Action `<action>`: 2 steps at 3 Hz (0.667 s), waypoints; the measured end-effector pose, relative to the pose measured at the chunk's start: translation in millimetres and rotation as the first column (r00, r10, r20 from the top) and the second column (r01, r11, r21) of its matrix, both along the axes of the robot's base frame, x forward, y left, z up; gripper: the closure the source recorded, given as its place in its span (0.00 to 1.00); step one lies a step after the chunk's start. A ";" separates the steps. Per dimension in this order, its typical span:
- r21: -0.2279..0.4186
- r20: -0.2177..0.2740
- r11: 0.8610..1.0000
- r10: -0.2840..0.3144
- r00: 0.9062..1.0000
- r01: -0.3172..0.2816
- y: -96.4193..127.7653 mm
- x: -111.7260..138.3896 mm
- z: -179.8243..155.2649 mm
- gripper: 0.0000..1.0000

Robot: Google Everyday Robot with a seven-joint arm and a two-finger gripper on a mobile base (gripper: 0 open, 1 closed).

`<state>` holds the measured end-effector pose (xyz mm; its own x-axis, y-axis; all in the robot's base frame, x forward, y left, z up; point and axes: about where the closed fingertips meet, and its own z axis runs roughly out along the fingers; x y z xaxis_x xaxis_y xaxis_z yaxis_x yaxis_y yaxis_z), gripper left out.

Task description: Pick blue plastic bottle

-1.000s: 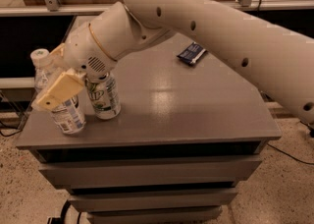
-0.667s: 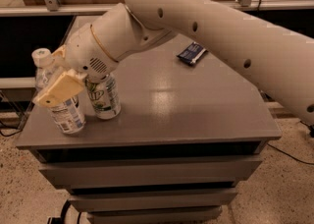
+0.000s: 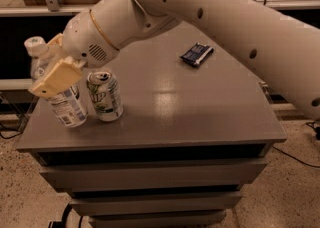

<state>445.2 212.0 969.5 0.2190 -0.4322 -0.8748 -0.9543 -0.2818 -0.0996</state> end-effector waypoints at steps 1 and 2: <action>0.013 0.032 1.000 -0.004 0.999 0.003 -1.6 9.9 25.6 1.00; 0.033 0.065 0.999 -0.015 0.998 0.013 -4.1 21.6 48.6 1.00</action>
Offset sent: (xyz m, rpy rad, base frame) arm 0.0412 -0.0112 0.0746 0.0569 -0.1005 -0.0372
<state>466.7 207.9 1018.1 0.2701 -0.4075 -0.8723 -0.9493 -0.2643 -0.1704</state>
